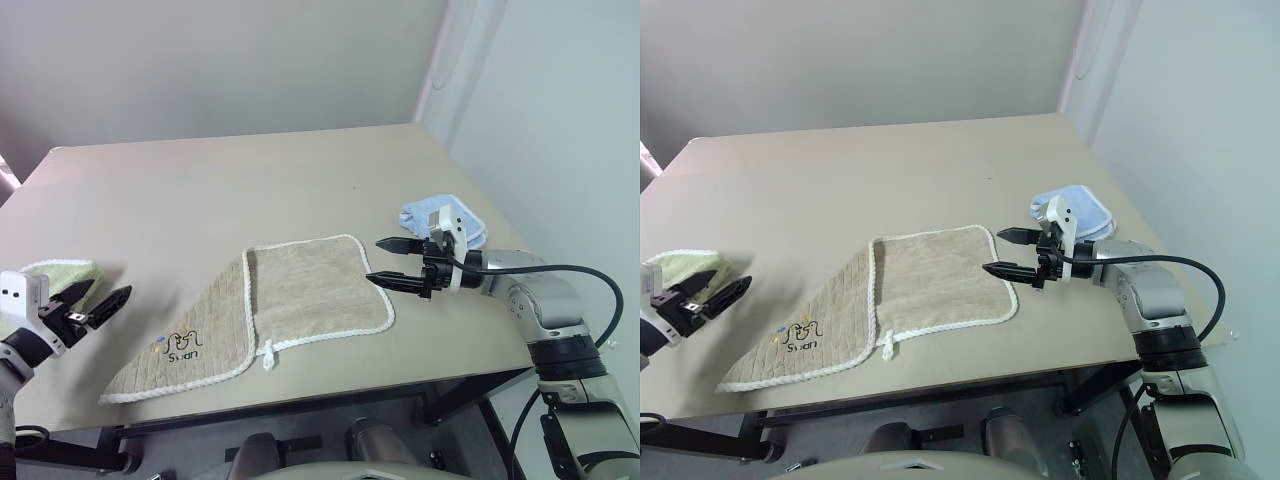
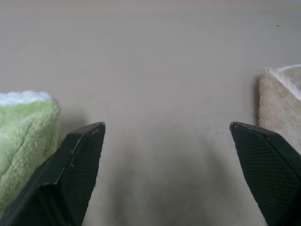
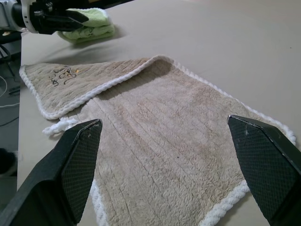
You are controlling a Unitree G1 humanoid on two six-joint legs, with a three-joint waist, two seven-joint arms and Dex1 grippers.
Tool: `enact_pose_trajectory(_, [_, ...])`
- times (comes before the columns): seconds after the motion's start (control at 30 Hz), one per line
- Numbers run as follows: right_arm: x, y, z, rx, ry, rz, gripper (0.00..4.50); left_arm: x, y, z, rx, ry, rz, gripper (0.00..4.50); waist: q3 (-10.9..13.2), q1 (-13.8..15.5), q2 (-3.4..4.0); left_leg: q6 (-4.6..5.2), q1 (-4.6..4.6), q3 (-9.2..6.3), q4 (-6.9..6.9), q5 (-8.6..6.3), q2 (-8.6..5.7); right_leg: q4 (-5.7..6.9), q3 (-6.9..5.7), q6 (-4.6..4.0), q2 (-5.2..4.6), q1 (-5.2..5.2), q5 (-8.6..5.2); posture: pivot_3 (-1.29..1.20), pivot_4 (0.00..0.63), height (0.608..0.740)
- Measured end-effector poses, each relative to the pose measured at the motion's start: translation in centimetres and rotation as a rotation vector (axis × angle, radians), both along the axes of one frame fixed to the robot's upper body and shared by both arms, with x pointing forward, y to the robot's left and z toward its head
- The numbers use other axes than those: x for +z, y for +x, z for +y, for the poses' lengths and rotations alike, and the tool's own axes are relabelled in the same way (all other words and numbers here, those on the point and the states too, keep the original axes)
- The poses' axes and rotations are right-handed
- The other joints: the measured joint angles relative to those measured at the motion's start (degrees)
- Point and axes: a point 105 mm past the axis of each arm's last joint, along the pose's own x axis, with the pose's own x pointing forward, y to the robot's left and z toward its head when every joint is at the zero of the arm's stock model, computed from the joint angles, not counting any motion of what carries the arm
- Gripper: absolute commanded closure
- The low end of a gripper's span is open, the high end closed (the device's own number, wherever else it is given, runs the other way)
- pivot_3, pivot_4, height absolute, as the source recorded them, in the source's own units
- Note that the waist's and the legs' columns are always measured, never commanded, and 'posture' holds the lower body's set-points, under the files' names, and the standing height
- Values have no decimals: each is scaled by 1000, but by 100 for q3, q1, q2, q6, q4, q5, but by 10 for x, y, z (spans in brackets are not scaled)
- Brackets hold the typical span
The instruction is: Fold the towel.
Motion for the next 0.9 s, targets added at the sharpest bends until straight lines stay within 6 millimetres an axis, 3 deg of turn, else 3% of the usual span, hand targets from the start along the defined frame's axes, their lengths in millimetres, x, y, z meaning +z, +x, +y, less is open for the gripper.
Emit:
enact_pose_trajectory(0.33, [-2,4,11,-4,45,10,0,3,2,-1,2,-1,-11,15,0,0,0,0,-1,0,-2,0,0,0,0,0,0,-1,0,0,0,740])
enact_pose_trajectory(0.53, [-4,14,7,-61,38,20,0,11,4,-7,-24,6,-40,15,0,-1,1,0,2,0,0,0,0,0,0,0,0,1,0,0,0,740])
enact_pose_trajectory(0.77, [-8,34,-3,-170,-15,23,0,3,8,-22,-47,-25,-49,15,0,-1,0,0,-1,0,-2,0,0,0,0,0,1,0,1,0,0,740])
enact_pose_trajectory(0.9, [-20,65,-4,-341,-88,46,0,2,9,-26,-61,-25,-53,15,-1,-50,-1,1,4,1,2,1,2,5,0,-5,4,0,6,0,0,740])
